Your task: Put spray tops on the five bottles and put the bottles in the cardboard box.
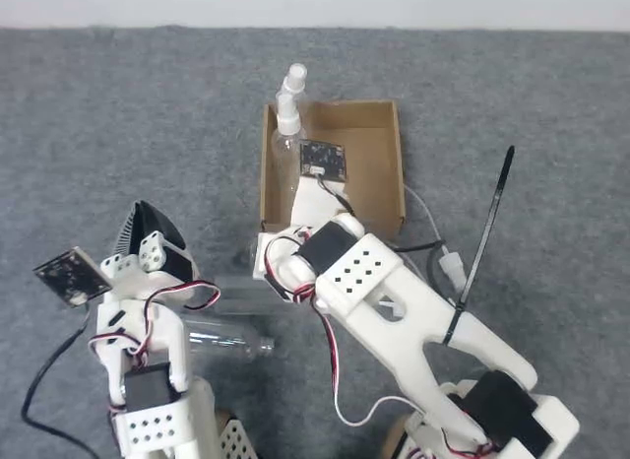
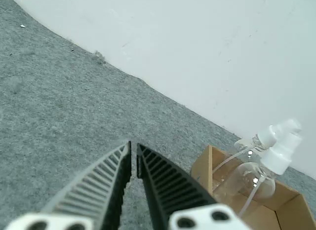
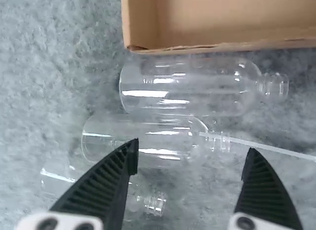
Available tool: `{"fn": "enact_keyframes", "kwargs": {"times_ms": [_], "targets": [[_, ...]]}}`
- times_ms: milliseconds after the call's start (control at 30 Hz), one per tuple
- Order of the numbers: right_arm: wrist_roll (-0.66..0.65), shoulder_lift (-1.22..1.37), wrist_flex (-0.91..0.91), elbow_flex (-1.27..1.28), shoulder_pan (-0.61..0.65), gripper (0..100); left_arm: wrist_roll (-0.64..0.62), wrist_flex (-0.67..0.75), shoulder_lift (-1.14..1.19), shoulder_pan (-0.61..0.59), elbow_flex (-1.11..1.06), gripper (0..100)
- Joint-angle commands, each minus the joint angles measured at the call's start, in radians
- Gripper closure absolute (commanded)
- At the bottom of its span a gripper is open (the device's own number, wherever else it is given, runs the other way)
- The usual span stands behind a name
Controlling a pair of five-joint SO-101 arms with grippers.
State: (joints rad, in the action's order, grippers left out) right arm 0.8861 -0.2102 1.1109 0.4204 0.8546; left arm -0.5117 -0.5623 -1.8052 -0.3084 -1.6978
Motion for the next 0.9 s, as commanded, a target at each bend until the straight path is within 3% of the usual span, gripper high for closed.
{"fn": "enact_keyframes", "kwargs": {"times_ms": [0, 267, 867], "targets": [[0.049, -0.004, -0.07, 0.011, -0.031, 71.2, 0.009, 0.028, -0.018, -0.003, 0.013, 98], [0.115, 0.062, -0.219, 0.069, -0.104, 71.3, 0.009, 0.028, -0.018, -0.003, 0.013, 98], [0.127, 0.122, -0.274, 0.072, -0.13, 71.3, 0.009, 0.026, -0.018, -0.003, 0.013, 98]]}}
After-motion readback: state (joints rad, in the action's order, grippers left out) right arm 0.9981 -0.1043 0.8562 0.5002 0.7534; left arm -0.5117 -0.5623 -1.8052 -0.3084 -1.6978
